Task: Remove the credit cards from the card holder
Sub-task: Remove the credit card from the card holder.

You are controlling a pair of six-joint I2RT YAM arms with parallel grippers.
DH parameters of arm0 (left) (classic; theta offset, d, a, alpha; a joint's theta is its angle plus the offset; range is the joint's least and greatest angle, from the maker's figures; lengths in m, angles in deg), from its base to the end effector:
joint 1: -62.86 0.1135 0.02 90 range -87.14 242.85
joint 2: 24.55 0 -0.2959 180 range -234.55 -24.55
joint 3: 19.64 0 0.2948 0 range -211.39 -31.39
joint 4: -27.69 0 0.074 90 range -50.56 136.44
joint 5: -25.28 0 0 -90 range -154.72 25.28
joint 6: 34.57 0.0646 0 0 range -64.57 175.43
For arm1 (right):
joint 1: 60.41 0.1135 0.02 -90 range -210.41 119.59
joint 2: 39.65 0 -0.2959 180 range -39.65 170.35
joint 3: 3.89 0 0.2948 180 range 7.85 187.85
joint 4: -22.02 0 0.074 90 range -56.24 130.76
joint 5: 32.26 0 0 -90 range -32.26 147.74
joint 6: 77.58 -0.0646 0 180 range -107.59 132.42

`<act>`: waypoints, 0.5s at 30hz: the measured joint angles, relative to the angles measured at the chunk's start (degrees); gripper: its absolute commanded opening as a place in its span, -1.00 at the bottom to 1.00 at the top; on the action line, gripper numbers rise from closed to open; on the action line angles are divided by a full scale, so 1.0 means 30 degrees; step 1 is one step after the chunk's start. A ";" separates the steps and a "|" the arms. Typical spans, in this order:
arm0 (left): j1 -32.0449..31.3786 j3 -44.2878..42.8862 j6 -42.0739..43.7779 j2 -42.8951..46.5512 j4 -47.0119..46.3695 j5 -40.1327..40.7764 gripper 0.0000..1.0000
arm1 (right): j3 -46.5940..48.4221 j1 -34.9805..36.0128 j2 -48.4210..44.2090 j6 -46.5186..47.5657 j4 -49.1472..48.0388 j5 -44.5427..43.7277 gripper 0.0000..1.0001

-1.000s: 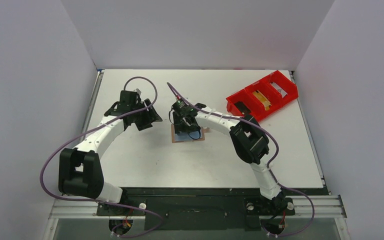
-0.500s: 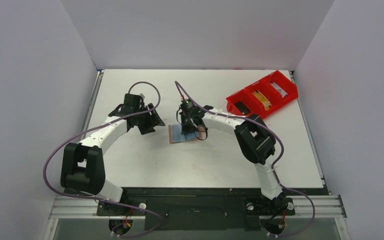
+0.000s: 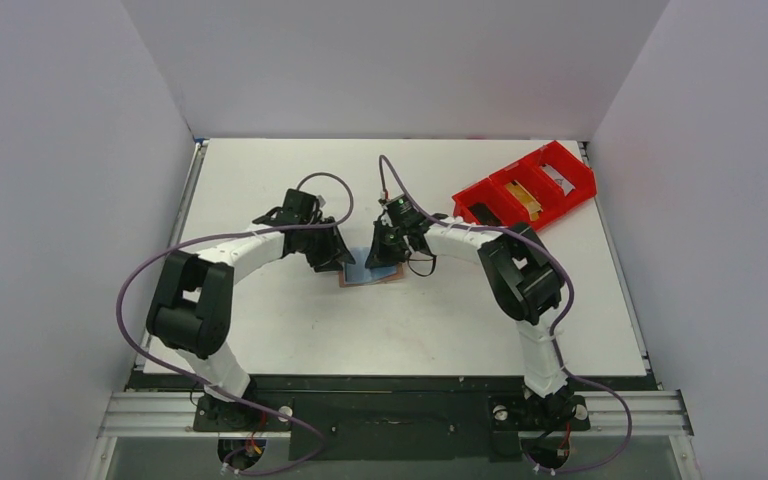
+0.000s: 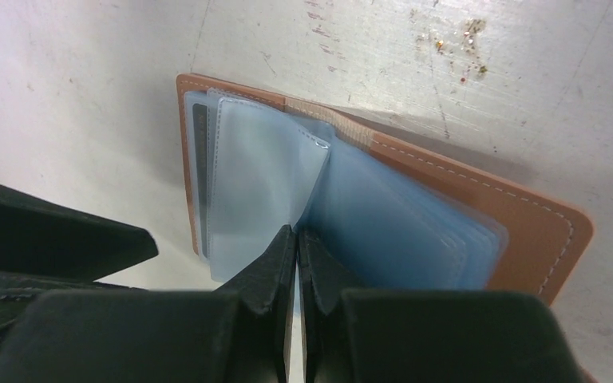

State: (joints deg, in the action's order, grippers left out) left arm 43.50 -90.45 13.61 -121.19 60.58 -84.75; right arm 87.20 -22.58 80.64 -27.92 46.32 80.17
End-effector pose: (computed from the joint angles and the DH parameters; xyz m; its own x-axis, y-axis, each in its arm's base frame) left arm 0.3601 -0.1500 0.1639 -0.9205 -0.3406 -0.1918 -0.1805 0.8056 -0.5644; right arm 0.3846 0.3299 0.1177 -0.9670 0.0067 -0.2548 -0.1578 0.7695 0.6188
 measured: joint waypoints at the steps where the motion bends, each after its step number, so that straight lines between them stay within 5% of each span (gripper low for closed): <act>1: -0.0087 -0.0197 -0.0007 -0.0248 -0.0109 -0.0015 -0.26 | -0.0080 -0.0044 0.0000 -0.0044 -0.0146 0.0146 -1.00; 15: -0.0597 -0.1647 0.0415 -0.2324 -0.0386 0.0692 -0.28 | -0.0940 -0.0350 0.0007 -0.0641 -0.1807 0.1472 -1.00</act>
State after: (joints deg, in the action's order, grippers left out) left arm 41.71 -95.39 14.85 -128.16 59.43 -82.67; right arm 84.38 -23.63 80.66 -29.85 40.90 84.59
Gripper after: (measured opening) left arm 0.360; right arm 0.005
